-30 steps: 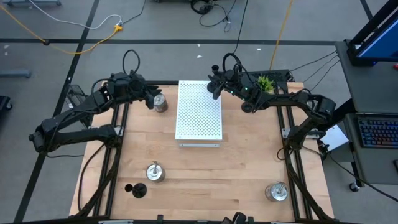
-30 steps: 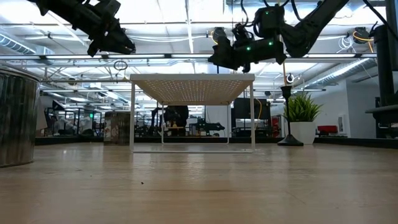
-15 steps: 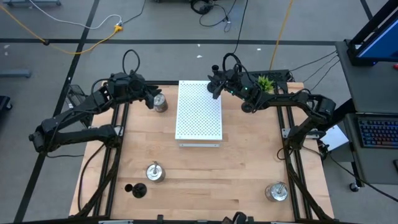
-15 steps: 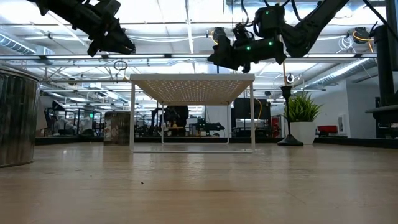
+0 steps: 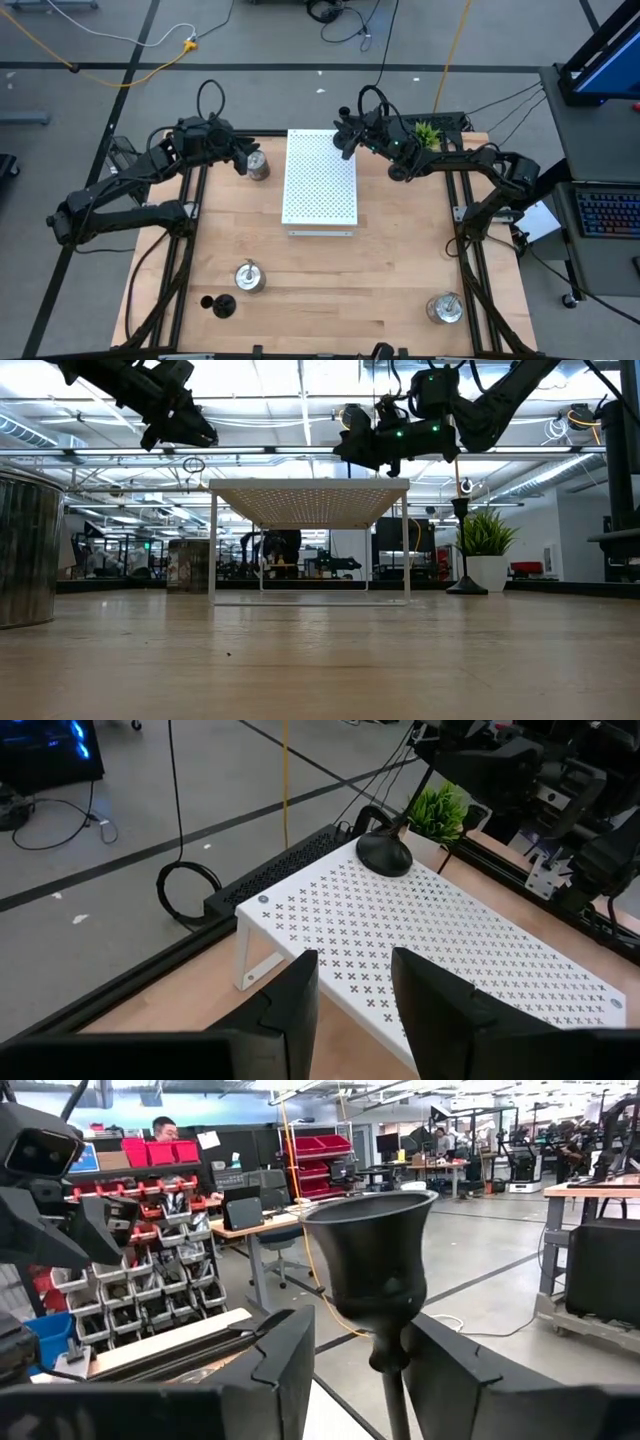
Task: Pick & Place candle stick holders
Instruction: Put the top left black candle holder on the shelf
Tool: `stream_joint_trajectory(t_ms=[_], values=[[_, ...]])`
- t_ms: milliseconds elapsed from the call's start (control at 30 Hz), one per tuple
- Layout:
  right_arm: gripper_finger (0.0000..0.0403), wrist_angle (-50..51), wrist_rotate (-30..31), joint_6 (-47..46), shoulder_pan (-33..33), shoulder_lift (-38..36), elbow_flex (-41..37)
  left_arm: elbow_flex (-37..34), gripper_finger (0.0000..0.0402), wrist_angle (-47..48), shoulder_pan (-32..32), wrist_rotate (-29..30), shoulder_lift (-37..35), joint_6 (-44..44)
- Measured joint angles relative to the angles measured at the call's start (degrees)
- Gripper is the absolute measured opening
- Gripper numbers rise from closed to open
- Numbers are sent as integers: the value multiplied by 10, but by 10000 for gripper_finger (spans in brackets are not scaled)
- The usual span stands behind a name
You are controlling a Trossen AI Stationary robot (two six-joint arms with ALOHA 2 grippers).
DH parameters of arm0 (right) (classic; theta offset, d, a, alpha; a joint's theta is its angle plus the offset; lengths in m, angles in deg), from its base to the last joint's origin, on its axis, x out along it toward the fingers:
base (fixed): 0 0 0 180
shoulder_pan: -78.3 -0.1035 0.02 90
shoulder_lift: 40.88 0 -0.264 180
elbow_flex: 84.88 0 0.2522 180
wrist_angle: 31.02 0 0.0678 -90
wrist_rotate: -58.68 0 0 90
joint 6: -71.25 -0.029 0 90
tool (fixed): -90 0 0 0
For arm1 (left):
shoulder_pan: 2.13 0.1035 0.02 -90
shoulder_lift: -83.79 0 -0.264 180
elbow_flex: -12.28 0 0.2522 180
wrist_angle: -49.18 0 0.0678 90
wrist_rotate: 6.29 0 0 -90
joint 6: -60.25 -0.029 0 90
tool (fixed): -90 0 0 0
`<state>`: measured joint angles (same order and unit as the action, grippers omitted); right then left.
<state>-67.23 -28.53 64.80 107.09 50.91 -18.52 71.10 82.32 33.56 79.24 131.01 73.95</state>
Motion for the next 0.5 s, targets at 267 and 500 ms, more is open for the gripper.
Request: stream_joint_trajectory(t_ms=[267, 500], values=[[126, -25, 0, -17, 0, 0, 0, 0, 133, 0, 0, 0, 0, -3], [125, -25, 0, -20, 0, 0, 0, 0, 133, 0, 0, 0, 0, -7]])
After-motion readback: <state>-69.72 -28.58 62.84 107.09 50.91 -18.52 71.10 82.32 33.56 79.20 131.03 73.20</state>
